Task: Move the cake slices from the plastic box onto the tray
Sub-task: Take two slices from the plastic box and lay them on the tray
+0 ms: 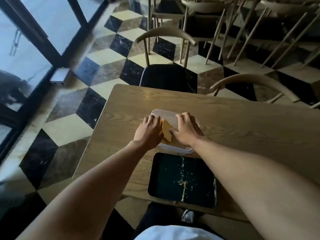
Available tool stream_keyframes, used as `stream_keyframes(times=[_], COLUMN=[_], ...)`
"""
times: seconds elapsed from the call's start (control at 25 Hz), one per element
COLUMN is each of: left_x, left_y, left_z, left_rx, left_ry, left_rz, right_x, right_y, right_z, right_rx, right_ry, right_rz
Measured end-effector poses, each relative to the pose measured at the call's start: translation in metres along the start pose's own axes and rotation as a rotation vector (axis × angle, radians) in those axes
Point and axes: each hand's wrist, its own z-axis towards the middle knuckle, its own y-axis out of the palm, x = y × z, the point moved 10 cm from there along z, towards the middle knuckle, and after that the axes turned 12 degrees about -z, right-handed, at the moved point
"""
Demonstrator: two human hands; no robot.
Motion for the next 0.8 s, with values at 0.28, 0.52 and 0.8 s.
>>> stream_keyframes(times=[0.28, 0.52, 0.8], left_x=[-0.012, -0.019, -0.023], left_y=[0.035, 0.033, 0.025], left_z=[0.017, 0.013, 0.018], left_rx=[-0.072, 0.018, 0.122], left_ry=[-0.057, -0.142, -0.195], left_rz=[-0.247, -0.343, -0.403], right_x=[-0.006, -0.008, -0.005], right_y=[0.054, 0.075, 0.086], right_z=[0.026, 0.043, 0.05], right_rx=[-0.151, -0.186, -0.228], right_ry=[0.235, 0.366, 0.346], right_rz=[0.231, 0.381, 0.418])
